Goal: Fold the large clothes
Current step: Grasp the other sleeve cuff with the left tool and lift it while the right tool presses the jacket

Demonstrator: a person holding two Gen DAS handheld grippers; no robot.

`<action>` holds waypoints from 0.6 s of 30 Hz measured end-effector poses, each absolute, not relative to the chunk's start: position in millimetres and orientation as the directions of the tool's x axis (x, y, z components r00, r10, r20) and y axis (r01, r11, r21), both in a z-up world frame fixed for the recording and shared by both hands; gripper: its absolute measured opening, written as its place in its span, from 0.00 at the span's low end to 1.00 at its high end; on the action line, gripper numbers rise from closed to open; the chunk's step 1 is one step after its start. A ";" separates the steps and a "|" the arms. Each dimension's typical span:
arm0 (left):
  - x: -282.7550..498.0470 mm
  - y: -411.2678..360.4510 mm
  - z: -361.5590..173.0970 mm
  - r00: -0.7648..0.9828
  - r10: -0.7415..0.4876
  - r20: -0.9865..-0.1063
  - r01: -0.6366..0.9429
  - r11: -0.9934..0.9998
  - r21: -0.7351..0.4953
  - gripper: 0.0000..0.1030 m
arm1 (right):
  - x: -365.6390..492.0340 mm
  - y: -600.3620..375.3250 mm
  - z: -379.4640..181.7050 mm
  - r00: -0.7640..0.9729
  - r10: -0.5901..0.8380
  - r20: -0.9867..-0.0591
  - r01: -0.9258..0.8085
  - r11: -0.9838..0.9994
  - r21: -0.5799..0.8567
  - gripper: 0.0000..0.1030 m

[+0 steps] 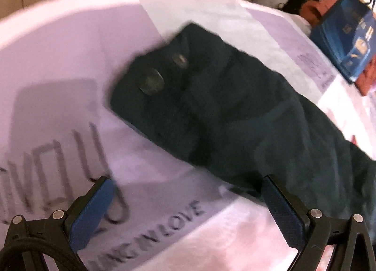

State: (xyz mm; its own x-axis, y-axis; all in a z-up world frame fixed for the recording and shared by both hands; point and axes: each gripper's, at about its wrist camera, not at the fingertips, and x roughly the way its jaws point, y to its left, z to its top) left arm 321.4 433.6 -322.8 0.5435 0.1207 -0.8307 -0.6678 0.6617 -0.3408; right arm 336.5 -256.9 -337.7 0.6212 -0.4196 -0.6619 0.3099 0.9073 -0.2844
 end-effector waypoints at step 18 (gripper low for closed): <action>374.6 452.5 -274.4 0.649 0.186 -0.738 -0.649 0.641 -0.409 0.14 | 338.4 -256.7 -339.5 0.619 -0.424 -0.662 0.310 0.905 -0.289 0.79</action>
